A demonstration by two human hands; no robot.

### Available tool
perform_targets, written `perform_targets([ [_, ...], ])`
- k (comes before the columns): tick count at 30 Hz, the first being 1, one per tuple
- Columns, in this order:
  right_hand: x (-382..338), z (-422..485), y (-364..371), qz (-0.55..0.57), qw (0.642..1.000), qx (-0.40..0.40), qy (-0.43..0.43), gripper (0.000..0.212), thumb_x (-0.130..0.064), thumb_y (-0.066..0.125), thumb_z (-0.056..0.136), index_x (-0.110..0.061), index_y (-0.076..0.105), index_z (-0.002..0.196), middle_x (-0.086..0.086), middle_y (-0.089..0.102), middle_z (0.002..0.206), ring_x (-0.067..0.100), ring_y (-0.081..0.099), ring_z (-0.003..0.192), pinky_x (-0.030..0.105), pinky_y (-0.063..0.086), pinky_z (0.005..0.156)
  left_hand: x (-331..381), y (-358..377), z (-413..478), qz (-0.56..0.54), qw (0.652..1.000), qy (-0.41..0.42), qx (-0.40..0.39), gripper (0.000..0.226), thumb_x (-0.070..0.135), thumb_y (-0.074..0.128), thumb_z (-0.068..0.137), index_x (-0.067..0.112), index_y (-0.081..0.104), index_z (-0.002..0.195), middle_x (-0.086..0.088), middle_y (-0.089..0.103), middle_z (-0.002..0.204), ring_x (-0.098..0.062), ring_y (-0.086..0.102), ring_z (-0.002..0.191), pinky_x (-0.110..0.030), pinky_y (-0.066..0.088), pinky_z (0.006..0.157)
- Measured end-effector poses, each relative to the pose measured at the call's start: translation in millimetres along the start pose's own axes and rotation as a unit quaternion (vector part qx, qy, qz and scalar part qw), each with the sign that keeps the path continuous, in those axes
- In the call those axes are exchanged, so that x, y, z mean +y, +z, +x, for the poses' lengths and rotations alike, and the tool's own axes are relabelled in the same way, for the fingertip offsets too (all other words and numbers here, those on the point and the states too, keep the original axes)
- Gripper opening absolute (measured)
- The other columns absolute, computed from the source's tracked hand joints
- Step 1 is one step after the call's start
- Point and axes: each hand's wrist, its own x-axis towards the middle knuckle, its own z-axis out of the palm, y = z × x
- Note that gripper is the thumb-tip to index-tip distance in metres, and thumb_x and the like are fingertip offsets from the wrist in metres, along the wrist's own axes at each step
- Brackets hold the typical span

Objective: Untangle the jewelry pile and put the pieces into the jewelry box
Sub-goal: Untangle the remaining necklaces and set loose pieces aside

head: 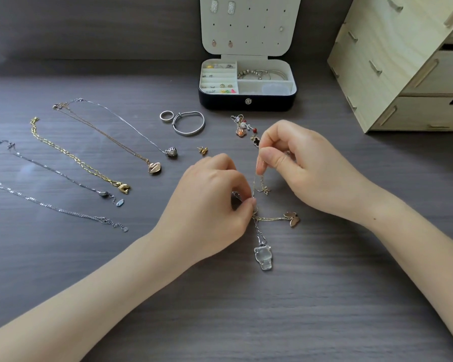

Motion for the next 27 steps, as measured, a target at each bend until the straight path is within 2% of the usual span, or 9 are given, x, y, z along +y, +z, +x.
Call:
perform_targets([
  [2,0.5,0.7,0.7,-0.018,1.000,-0.002,0.001,0.009,-0.015,0.051,0.095,-0.019,0.053,0.087,-0.010,0.066,0.077,0.003,0.053,0.070,0.014,0.034,0.066,2.3,0.0,2.6,0.000,1.000,-0.012,-0.016,0.009,0.022,0.068,0.076,0.018,0.067,0.068,0.006,0.049,0.075,-0.019,0.051,0.073,-0.027,0.036,0.067],
  [4,0.6,-0.1,0.3,-0.038,0.999,0.001,0.005,0.004,-0.017,0.054,0.093,-0.019,0.055,0.090,-0.012,0.064,0.080,0.004,0.054,0.077,0.014,0.034,0.072,5.4,-1.0,5.2,0.006,0.999,-0.022,-0.029,0.009,0.018,0.067,0.080,0.018,0.066,0.070,0.008,0.046,0.075,-0.016,0.048,0.074,-0.023,0.030,0.065],
  [7,0.8,-2.9,0.0,-0.059,0.998,0.013,0.007,0.009,-0.030,0.057,0.090,-0.024,0.055,0.095,-0.015,0.061,0.089,0.007,0.054,0.089,0.029,0.038,0.088,6.5,-2.1,7.6,0.004,0.998,-0.037,-0.054,0.014,0.019,0.063,0.084,0.023,0.058,0.071,0.011,0.041,0.074,-0.013,0.044,0.073,-0.021,0.026,0.063],
  [9,0.2,-5.1,0.0,-0.071,0.997,0.025,0.001,0.019,-0.035,0.050,0.085,-0.024,0.057,0.099,-0.014,0.062,0.090,0.011,0.054,0.092,0.036,0.039,0.091,4.8,-3.4,9.4,-0.016,0.996,-0.060,-0.068,0.014,0.019,0.063,0.085,0.023,0.058,0.072,0.011,0.042,0.075,-0.008,0.042,0.069,-0.020,0.027,0.063],
  [12,0.7,-9.2,-1.8,-0.085,0.996,0.036,-0.006,0.021,-0.033,0.049,0.082,-0.024,0.061,0.097,-0.018,0.061,0.090,0.011,0.052,0.091,0.038,0.039,0.090,-0.4,-7.8,11.2,-0.064,0.989,-0.106,-0.077,0.016,0.022,0.066,0.084,0.022,0.060,0.069,0.009,0.049,0.073,-0.003,0.045,0.063,-0.013,0.033,0.060],
  [17,1.7,-14.5,-3.6,-0.111,0.993,0.030,-0.015,0.009,-0.034,0.053,0.080,-0.032,0.062,0.082,-0.022,0.055,0.080,0.009,0.046,0.082,0.034,0.036,0.085,-3.9,-12.2,11.0,-0.149,0.973,-0.161,-0.074,0.016,0.021,0.070,0.081,0.020,0.062,0.067,0.008,0.055,0.062,-0.002,0.047,0.055,-0.016,0.035,0.055],
  [21,1.0,-16.6,-3.0,-0.120,0.993,0.013,-0.015,0.014,-0.035,0.055,0.077,-0.029,0.068,0.079,-0.021,0.054,0.075,0.005,0.042,0.075,0.029,0.032,0.079,-5.4,-13.7,11.2,-0.174,0.967,-0.167,-0.085,0.021,0.017,0.068,0.083,0.023,0.060,0.065,0.005,0.056,0.061,-0.008,0.047,0.057,-0.027,0.038,0.062],
  [25,0.7,-18.9,3.2,-0.097,0.995,0.000,0.006,0.014,-0.036,0.056,0.075,-0.031,0.069,0.076,-0.024,0.049,0.065,-0.007,0.042,0.070,0.021,0.026,0.074,-8.3,-14.7,10.3,-0.190,0.964,-0.169,-0.079,0.017,0.017,0.066,0.085,0.021,0.061,0.069,0.004,0.058,0.065,-0.009,0.049,0.063,-0.030,0.043,0.067],
  [27,-0.3,-20.9,7.9,-0.096,0.995,-0.008,0.010,0.016,-0.036,0.056,0.077,-0.029,0.070,0.076,-0.024,0.046,0.062,-0.005,0.042,0.068,0.018,0.026,0.071,-10.0,-14.8,9.4,-0.210,0.959,-0.173,-0.076,0.015,0.018,0.066,0.085,0.019,0.063,0.071,0.002,0.061,0.067,-0.011,0.050,0.065,-0.030,0.043,0.069],
])
